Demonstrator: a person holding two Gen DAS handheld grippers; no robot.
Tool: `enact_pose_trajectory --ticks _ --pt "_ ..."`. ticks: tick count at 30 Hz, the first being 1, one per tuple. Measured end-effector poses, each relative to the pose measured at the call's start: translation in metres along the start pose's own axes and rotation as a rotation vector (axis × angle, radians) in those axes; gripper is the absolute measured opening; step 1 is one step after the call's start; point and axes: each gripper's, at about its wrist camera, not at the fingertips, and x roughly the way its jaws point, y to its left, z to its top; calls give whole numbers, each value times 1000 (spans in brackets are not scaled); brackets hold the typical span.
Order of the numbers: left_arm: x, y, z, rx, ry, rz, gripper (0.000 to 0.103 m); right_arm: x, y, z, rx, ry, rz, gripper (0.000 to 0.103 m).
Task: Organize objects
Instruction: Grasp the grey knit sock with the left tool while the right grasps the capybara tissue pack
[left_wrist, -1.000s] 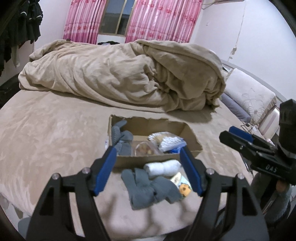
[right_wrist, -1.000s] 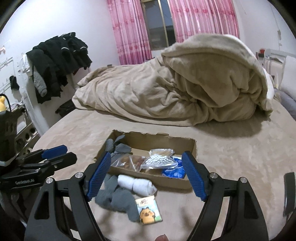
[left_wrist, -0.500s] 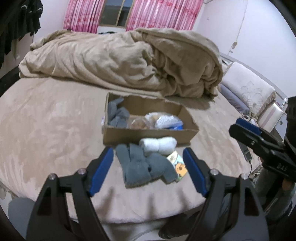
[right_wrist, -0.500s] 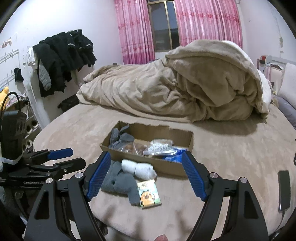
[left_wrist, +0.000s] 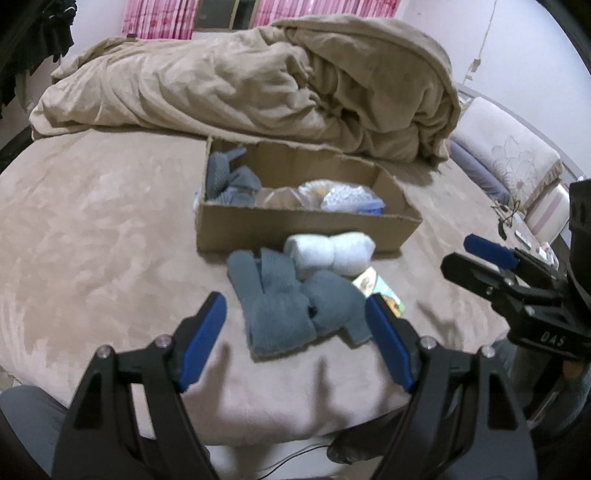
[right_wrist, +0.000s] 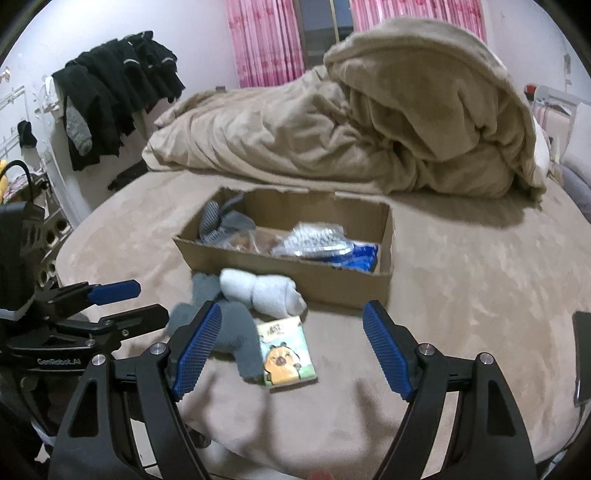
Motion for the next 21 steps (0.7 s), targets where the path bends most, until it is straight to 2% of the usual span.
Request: enact_pose_trajectory --ticks 10,21 --pt "37 6 -7 -17 55 15 79 39 -10 -17 19 82 2 81" --pt "66 7 -13 -12 89 4 80 77 1 -38 -79 160 -34 80"
